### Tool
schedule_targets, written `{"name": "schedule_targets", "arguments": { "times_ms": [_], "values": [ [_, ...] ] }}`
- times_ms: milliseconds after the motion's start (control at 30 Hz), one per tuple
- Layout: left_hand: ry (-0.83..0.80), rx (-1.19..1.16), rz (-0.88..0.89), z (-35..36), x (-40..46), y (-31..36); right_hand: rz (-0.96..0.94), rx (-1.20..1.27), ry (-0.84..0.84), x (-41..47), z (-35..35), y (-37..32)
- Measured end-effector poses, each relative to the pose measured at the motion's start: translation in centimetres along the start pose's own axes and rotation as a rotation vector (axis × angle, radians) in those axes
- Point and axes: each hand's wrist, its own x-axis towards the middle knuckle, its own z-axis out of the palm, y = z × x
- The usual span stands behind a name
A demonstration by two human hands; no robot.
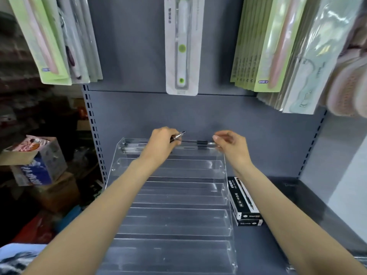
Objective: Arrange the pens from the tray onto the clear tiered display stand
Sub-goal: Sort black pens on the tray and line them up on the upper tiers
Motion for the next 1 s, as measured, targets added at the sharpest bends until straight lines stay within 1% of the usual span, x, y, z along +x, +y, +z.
{"name": "schedule_targets", "arguments": {
  "times_ms": [67,133,267,400,533,633,767,867,1000],
  "values": [
    [-0.014,0.068,-0.049,0.1,0.9,-0.6,0.015,-0.194,0.011,1.0,-0.8,1.0],
    [-0.036,0.125,-0.092,0.5,1.9,-0.9,0.066,-0.255,-0.007,1.6,-1.5,1.8],
    [-0.133,0.169,-0.148,1.6,3.7,0.0,0.148,-0.246,-0.065,2.4,-2.0,2.8],
    [-0.224,0.215,-0.144,1.9,5.3,0.4,0.154,-0.241,-0.128,2.8,-2.4,3.0],
    [-0.308,0.216,-0.156,2.0,5.8,0.1,0.160,-0.205,-0.148,3.1,-2.6,3.0],
    [-0.304,0.216,-0.139,2.4,5.9,-0.2,0.161,-0.201,-0.156,3.1,-2.5,3.0],
    [-0.259,0.119,-0.100,2.6,5.7,-0.3,0.189,-0.205,-0.155,3.4,-2.6,3.1],
    [-0.242,0.072,-0.034,2.6,5.0,0.0,0.195,-0.209,-0.157,3.4,-2.6,3.1],
    [-0.303,0.064,0.061,3.2,4.3,0.7,0.191,-0.203,-0.146,3.2,-2.4,3.2]
  ]
}}
